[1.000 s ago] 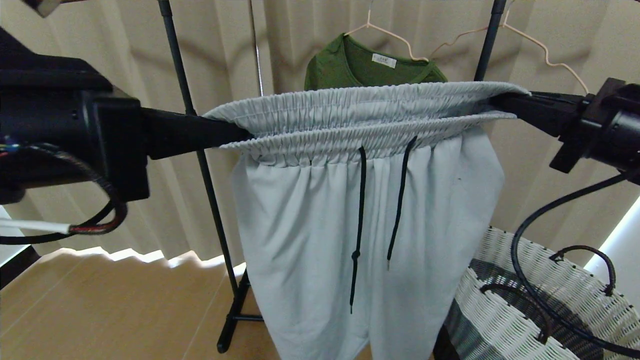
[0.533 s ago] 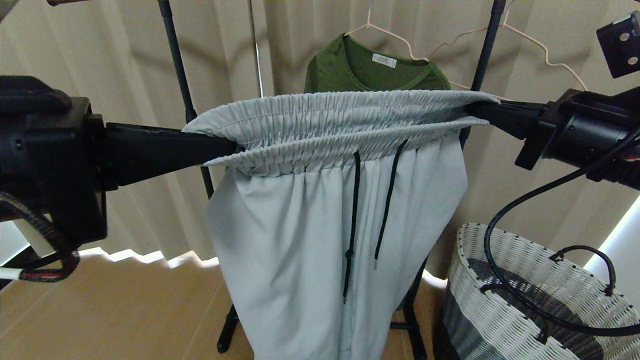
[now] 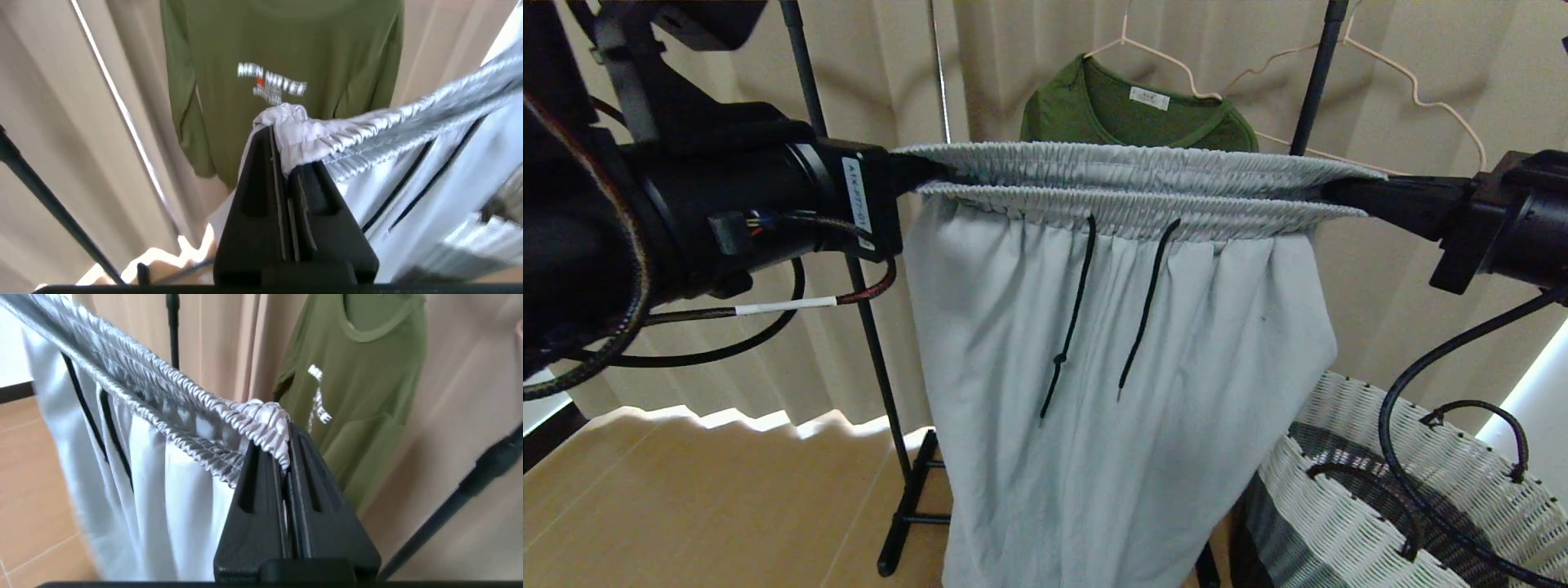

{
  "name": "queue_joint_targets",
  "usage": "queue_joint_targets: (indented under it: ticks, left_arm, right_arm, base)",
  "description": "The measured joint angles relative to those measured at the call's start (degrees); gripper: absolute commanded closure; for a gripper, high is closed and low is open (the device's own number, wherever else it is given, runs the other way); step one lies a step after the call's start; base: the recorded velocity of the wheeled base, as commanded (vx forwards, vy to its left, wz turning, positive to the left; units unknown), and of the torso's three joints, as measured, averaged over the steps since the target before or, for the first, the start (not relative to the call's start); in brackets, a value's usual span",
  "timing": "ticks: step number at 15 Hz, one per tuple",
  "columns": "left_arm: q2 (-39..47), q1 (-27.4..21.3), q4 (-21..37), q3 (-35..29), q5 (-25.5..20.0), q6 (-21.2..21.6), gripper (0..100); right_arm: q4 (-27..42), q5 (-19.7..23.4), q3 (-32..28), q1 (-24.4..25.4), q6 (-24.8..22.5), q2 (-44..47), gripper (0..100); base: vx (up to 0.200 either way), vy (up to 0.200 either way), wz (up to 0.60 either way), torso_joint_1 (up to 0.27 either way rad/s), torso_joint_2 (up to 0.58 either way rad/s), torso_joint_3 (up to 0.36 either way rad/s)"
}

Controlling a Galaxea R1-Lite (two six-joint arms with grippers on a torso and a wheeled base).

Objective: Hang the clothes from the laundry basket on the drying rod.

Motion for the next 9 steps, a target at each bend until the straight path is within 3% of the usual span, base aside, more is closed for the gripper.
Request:
queue_joint_targets:
  ticks: [9]
  left_arm:
    - [-1.84, -1.19, 3.23, 0.37, -0.22, 0.71, 100]
  right_arm:
    - [0.20, 0.09, 0.04, 0.11, -0.06, -0.85, 100]
  base:
    - [0.000, 0.000, 0.00, 0.000, 0.00, 0.000]
